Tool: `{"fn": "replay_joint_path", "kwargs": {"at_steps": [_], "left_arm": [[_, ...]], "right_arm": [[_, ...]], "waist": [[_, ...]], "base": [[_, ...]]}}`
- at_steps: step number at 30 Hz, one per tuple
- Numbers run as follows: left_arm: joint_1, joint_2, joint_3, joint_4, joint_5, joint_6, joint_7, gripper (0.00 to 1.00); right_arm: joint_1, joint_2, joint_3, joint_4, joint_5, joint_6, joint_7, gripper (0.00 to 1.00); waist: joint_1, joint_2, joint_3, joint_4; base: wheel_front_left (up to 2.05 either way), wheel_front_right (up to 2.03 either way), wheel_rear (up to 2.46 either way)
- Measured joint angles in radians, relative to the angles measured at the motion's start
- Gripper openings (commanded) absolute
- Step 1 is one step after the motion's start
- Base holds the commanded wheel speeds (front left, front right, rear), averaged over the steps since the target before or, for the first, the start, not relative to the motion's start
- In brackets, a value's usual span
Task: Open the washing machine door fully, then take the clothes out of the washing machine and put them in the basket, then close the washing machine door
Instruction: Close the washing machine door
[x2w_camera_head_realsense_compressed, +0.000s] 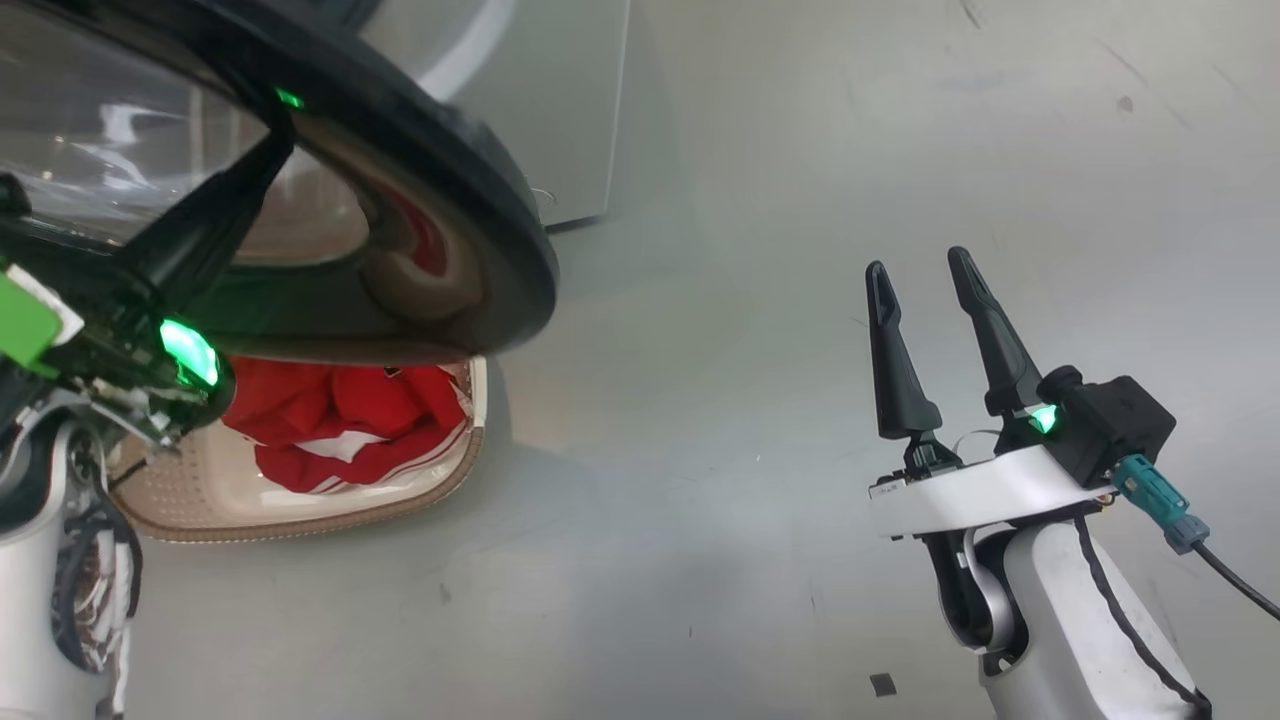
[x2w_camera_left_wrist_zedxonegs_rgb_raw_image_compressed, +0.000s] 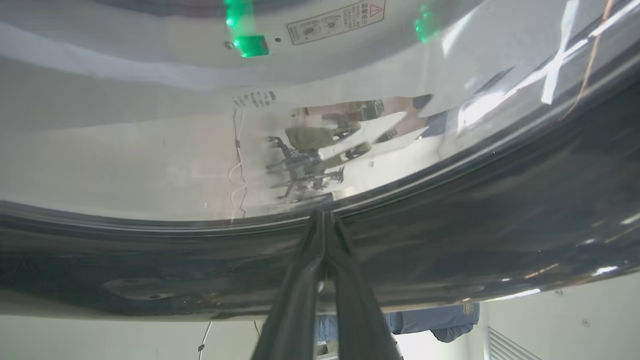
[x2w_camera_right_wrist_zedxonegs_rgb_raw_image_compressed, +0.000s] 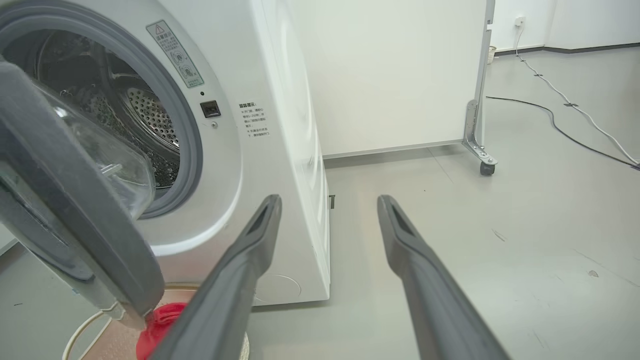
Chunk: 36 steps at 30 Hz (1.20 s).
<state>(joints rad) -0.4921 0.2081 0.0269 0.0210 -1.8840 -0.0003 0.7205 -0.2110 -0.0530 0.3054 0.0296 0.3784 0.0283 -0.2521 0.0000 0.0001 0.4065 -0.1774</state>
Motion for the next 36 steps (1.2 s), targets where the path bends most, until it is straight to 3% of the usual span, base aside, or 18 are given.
{"fn": "replay_joint_path", "kwargs": {"at_steps": [20, 36], "left_arm": [[-0.214, -0.004, 0.004, 0.15, 0.064, 0.002, -0.085, 0.0], [-0.243, -0.075, -0.034, 0.263, 0.061, -0.083, -0.057, 0.0]], "right_arm": [[-0.053, 0.001, 0.028, -0.017, 0.017, -0.006, 0.0, 1.0], [-0.047, 0.002, 0.014, 0.015, -0.003, -0.013, 0.0, 1.0]], "waist": [[0.0001, 0.0, 0.093, -0.097], [0.0, 0.0, 0.06, -0.075]], "base": [[0.0, 0.0, 0.0], [0.0, 0.0, 0.0]]}}
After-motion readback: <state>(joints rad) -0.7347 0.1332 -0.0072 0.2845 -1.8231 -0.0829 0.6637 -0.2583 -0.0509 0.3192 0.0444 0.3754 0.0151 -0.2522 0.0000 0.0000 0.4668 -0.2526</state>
